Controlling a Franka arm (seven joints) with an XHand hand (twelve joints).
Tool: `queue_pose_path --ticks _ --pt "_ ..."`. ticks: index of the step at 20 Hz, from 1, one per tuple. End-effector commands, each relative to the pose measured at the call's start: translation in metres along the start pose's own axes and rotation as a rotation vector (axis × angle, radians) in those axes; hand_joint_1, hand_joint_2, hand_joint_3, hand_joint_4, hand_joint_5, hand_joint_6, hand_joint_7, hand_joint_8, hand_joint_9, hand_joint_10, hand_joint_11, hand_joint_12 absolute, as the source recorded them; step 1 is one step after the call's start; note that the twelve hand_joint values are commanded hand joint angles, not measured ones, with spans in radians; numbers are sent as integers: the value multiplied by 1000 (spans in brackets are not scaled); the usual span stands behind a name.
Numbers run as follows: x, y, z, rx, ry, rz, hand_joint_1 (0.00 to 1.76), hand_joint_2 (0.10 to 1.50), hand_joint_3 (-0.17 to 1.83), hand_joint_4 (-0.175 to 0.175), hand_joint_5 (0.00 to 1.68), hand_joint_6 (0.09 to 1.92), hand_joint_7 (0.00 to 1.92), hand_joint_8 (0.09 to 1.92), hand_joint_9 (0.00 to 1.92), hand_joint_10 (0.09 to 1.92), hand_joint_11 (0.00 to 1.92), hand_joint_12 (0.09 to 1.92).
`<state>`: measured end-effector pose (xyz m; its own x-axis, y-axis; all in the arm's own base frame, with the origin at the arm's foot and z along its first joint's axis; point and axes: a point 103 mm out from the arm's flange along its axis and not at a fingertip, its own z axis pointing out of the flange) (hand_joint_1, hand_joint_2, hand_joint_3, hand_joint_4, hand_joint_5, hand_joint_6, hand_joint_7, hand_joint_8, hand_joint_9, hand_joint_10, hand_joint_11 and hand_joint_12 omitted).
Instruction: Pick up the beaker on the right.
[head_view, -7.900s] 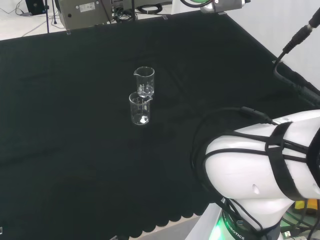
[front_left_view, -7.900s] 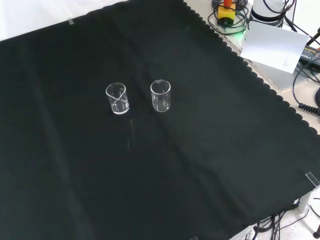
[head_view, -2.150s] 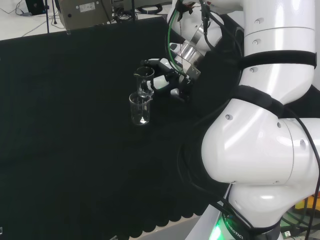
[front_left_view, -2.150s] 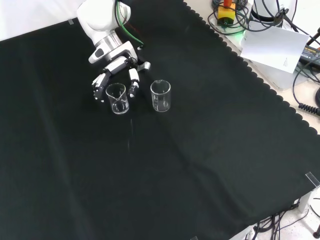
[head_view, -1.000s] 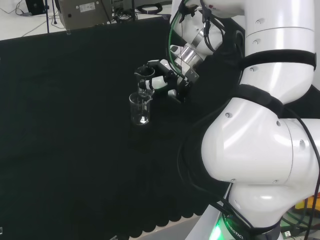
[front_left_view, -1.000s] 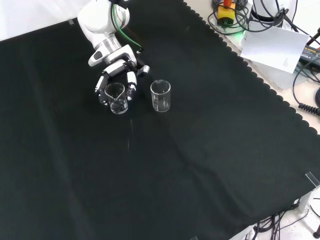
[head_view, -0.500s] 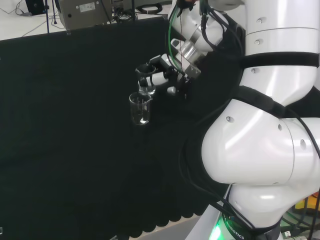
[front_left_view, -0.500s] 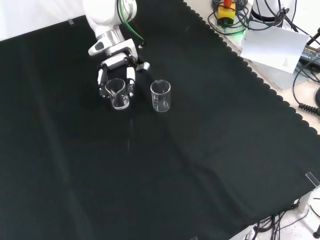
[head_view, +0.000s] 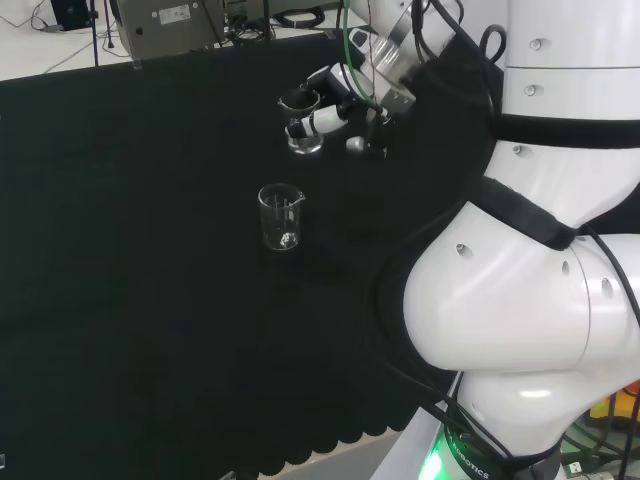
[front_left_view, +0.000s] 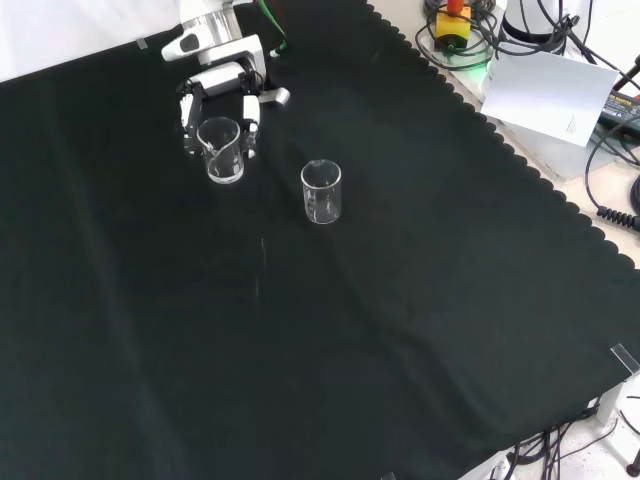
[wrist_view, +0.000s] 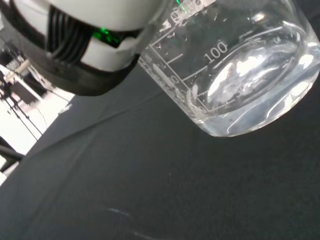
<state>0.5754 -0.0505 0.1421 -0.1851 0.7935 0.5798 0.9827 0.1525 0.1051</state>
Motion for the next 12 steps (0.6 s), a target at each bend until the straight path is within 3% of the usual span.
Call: queue_pose_path --ticks 1,12 --pt "6 -29 -33 114 -67 -6 1319 673 565 -175 1347 464 1399 450 1739 120 1405 560" --pt "26 -82 -72 204 -134 -19 1326 589 714 -175 1354 513 1404 506 1789 141 1409 564"
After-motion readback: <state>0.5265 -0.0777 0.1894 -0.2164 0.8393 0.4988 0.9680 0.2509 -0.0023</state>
